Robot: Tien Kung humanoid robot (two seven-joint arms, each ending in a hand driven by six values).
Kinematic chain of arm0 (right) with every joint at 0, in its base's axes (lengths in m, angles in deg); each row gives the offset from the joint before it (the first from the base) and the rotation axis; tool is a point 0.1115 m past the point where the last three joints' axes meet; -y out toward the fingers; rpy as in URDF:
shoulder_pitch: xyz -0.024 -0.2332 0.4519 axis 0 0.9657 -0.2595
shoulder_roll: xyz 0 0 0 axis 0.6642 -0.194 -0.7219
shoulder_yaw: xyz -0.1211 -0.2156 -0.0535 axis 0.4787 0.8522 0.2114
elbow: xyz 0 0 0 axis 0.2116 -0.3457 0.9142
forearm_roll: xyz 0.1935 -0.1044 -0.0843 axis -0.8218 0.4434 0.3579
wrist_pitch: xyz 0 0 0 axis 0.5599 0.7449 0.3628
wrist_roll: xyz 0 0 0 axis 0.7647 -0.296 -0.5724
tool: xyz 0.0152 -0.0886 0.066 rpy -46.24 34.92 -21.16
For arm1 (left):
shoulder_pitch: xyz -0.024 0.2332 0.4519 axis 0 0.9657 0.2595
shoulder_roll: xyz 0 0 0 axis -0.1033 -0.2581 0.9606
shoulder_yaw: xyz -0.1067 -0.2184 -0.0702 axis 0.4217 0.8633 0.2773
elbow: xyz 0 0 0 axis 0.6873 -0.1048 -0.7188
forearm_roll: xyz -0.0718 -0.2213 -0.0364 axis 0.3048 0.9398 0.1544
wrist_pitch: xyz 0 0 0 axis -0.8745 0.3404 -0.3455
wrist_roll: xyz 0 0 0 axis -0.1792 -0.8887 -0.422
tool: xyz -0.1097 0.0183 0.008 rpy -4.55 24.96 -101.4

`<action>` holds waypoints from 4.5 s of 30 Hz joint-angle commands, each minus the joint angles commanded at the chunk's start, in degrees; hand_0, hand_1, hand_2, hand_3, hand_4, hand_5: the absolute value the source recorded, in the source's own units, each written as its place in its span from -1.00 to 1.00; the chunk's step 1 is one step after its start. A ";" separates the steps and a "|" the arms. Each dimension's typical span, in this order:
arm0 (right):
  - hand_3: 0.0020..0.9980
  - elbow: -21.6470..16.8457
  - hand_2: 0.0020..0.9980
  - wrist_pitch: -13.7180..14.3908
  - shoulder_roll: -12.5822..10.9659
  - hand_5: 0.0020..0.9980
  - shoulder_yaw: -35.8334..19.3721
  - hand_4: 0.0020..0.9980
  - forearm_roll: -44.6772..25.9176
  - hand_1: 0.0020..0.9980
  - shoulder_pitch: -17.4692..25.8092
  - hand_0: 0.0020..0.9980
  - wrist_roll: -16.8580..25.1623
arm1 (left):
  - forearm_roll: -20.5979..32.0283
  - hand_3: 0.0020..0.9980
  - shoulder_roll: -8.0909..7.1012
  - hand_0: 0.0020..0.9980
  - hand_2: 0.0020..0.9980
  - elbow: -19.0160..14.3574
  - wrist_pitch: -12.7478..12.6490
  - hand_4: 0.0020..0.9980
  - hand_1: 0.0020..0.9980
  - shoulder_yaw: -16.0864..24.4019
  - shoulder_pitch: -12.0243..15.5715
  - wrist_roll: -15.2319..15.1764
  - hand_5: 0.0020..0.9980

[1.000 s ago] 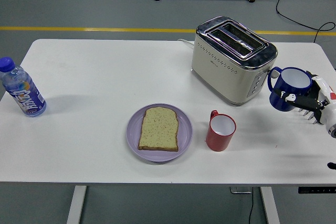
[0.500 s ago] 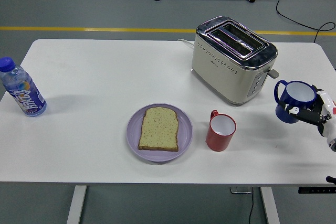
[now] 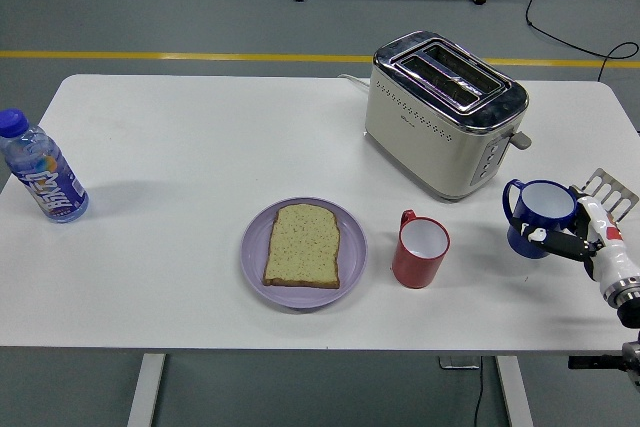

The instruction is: Pick up the cup,pour liquid into bread,place the cup on the desk

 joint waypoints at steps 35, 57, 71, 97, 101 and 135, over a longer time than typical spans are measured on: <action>0.03 6.38 0.07 0.03 2.36 -1.00 3.87 0.30 -4.22 -0.13 -0.78 -0.03 6.40 | -3.03 0.22 0.04 0.38 0.55 -0.16 -0.48 -0.21 0.51 1.89 0.19 1.04 1.00; 0.03 9.10 0.08 -0.61 3.59 -1.00 4.65 0.29 -3.70 -0.12 -2.42 -0.02 6.57 | -0.87 0.22 -0.08 0.38 0.55 -0.24 -0.28 -0.21 0.51 0.37 0.05 0.46 1.00; 0.03 10.06 0.08 -0.59 3.58 -1.00 5.37 0.28 -4.00 -0.12 -2.91 -0.03 6.88 | -0.16 0.22 -0.16 0.38 0.55 -0.27 -0.17 -0.21 0.51 -0.08 0.07 0.20 1.00; 0.02 14.45 0.08 2.70 3.71 -1.00 9.39 0.28 -11.86 -0.13 -2.65 -0.01 18.47 | -0.33 0.22 -0.08 0.38 0.55 -0.30 -0.19 -0.21 0.51 0.02 0.07 0.35 1.00; 0.02 15.41 0.08 2.99 3.83 -1.00 10.08 0.29 -11.96 -0.13 -2.84 -0.01 19.87 | -0.53 0.22 -0.06 0.38 0.55 -0.31 -0.23 -0.21 0.51 0.15 0.05 0.43 1.00; 0.02 19.93 0.08 4.65 4.61 -1.00 13.69 0.30 -13.66 -0.13 -4.47 -0.01 26.42 | -1.78 0.22 0.04 0.38 0.55 -0.33 -0.36 -0.21 0.51 0.91 -0.03 0.83 1.00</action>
